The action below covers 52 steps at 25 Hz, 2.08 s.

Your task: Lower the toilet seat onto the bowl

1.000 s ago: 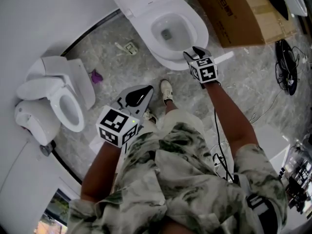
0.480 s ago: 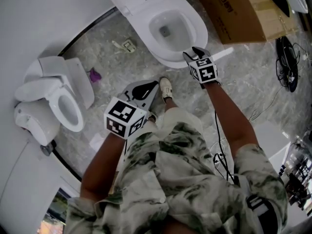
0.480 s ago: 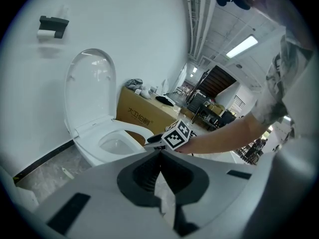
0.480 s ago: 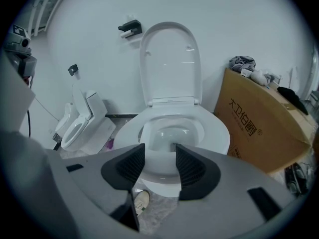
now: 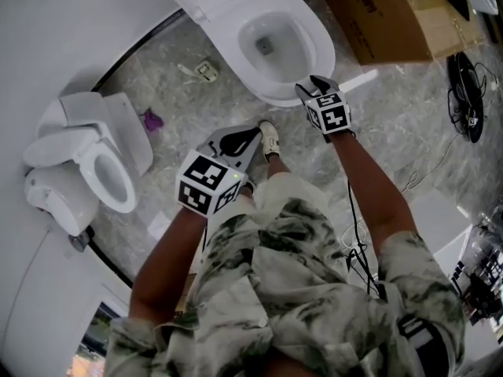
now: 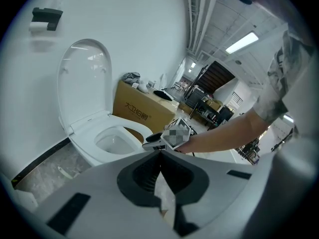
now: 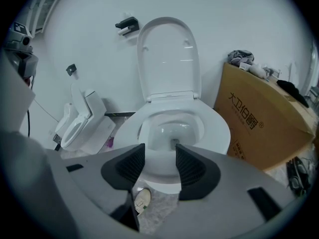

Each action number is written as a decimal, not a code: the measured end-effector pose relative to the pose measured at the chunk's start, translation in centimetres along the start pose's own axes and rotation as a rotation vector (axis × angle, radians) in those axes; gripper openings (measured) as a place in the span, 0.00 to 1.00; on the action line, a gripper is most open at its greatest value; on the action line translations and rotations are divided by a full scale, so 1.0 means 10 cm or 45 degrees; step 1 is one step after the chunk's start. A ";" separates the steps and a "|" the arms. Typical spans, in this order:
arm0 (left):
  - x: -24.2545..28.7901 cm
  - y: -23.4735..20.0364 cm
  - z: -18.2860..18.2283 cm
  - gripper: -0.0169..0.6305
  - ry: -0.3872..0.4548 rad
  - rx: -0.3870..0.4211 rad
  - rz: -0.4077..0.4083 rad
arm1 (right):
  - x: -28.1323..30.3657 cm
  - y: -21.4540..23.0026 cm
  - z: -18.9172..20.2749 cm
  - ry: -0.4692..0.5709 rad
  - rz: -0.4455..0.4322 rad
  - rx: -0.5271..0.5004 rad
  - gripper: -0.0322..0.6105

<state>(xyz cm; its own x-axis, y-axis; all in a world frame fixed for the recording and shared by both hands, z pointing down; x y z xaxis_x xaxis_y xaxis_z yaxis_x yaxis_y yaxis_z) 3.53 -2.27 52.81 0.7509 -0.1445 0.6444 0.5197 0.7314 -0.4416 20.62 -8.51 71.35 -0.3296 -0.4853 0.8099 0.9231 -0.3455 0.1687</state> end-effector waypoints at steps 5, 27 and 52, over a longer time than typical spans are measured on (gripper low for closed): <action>0.06 -0.02 0.04 0.06 -0.008 -0.005 0.001 | 0.06 0.02 0.10 -0.001 -0.004 0.015 0.38; 0.44 -0.15 0.20 0.06 -0.056 -0.023 -0.012 | 0.40 0.16 0.59 -0.003 -0.033 0.046 0.37; 0.81 -0.29 0.41 0.06 -0.106 -0.057 -0.008 | 0.90 0.32 1.13 -0.060 -0.060 0.046 0.37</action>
<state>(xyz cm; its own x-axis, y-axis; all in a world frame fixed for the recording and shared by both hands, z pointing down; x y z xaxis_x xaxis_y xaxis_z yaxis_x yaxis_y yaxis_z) 6.44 -2.85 61.92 0.7122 -0.0920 0.6959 0.5434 0.6999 -0.4635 22.81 -4.95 85.53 -0.3641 -0.4305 0.8259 0.9137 -0.3372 0.2270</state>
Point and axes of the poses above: the fingertips, and each gripper's own axes: x forward along the fingers, y to its right, z out of its underside, the point moved 3 cm from there along -x, backward along the fingers, and after that the axes turned 1 degree about x, right-handed, at the moved point
